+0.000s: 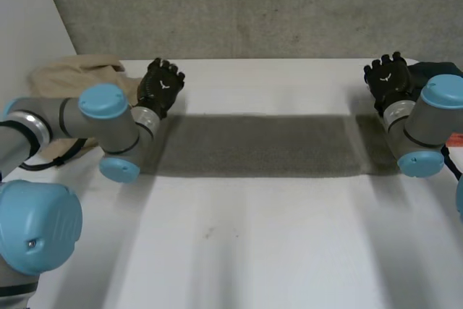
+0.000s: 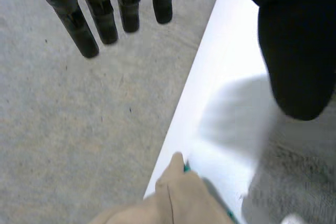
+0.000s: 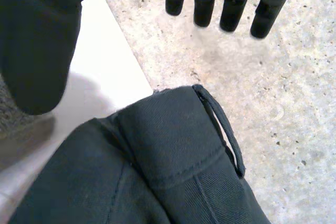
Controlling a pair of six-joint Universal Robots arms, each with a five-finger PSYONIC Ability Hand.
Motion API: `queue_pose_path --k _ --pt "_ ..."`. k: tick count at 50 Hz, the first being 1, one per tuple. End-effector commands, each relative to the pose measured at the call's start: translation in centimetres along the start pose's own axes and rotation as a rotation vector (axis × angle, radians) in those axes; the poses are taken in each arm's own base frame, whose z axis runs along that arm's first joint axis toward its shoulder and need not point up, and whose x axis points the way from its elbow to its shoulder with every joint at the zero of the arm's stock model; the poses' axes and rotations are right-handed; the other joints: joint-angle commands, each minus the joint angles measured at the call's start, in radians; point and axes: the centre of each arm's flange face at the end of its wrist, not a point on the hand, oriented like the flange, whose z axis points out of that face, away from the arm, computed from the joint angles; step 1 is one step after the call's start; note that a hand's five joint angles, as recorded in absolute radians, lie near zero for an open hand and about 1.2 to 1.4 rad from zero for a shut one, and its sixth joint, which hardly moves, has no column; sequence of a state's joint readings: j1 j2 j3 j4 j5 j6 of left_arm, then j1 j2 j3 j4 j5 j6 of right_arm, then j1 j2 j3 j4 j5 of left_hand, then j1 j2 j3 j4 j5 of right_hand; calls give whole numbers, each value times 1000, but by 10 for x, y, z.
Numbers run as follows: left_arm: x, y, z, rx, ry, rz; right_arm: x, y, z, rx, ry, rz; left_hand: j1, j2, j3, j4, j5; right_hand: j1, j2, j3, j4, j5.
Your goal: Fold the laundry.
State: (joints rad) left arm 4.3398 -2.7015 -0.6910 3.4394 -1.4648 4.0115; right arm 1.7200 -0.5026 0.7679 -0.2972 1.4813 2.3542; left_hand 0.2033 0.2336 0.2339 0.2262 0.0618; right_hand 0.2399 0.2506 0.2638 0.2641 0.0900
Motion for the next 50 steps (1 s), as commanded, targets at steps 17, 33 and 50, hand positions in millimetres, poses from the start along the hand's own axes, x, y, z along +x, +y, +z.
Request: queue_pose_path --k 17,33,50 --pt "-45 -75 -98 45 28 -394 69 -11 -105 -304 -318 396 -29 -59 -59 -52 -62 297 286 273 273 272" --pt "-34 -65 -120 -14 73 -517 31 31 -102 -349 -401 439 -29 -59 -59 -52 -62 371 360 347 346 346" --pt "-47 -73 -128 2 52 -521 80 51 -109 -405 -195 371 -29 -59 -59 -52 -62 1156 1146 1132 1132 1132"
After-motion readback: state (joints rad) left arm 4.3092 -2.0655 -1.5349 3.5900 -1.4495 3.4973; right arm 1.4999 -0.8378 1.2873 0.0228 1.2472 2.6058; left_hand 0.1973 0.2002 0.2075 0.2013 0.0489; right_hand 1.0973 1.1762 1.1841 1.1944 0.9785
